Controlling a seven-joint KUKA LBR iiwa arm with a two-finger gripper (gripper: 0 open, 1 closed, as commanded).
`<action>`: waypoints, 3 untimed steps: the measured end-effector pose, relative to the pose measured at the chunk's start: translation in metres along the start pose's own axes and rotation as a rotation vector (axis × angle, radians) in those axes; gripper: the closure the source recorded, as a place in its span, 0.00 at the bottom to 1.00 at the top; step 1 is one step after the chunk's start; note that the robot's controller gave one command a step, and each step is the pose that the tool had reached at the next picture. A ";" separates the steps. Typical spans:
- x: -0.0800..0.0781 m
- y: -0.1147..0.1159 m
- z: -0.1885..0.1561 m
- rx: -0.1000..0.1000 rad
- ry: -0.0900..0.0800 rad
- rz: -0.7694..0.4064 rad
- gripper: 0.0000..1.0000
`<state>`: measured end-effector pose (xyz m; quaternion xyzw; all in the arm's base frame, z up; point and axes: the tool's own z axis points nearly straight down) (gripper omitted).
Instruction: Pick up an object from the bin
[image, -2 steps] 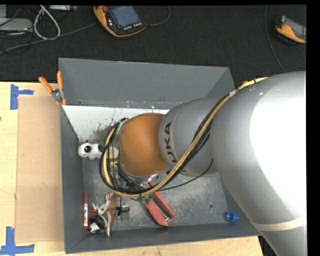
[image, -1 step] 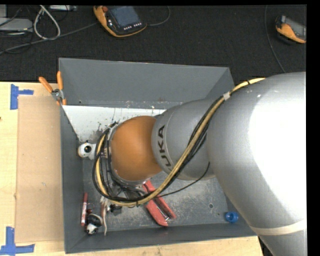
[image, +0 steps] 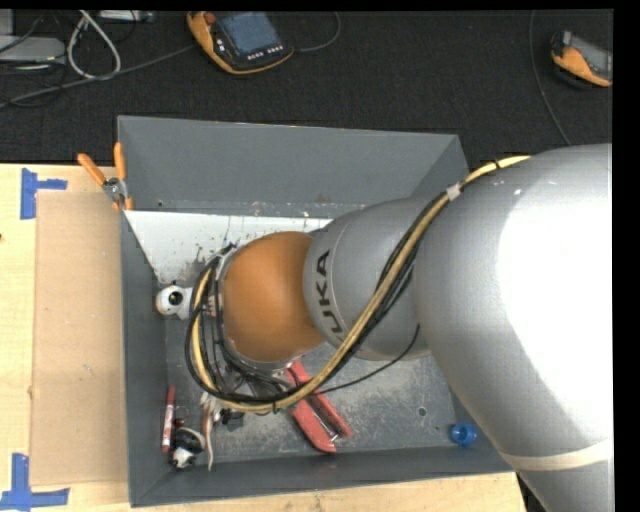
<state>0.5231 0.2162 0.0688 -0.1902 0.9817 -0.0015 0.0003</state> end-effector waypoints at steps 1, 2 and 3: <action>0.004 0.001 -0.024 -0.001 0.012 0.001 1.00; 0.002 0.002 -0.073 -0.002 0.007 0.001 1.00; 0.002 0.002 -0.111 -0.002 0.008 0.002 1.00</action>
Offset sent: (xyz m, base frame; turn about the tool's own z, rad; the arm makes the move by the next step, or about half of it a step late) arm -0.0035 -0.0010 0.1571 0.0013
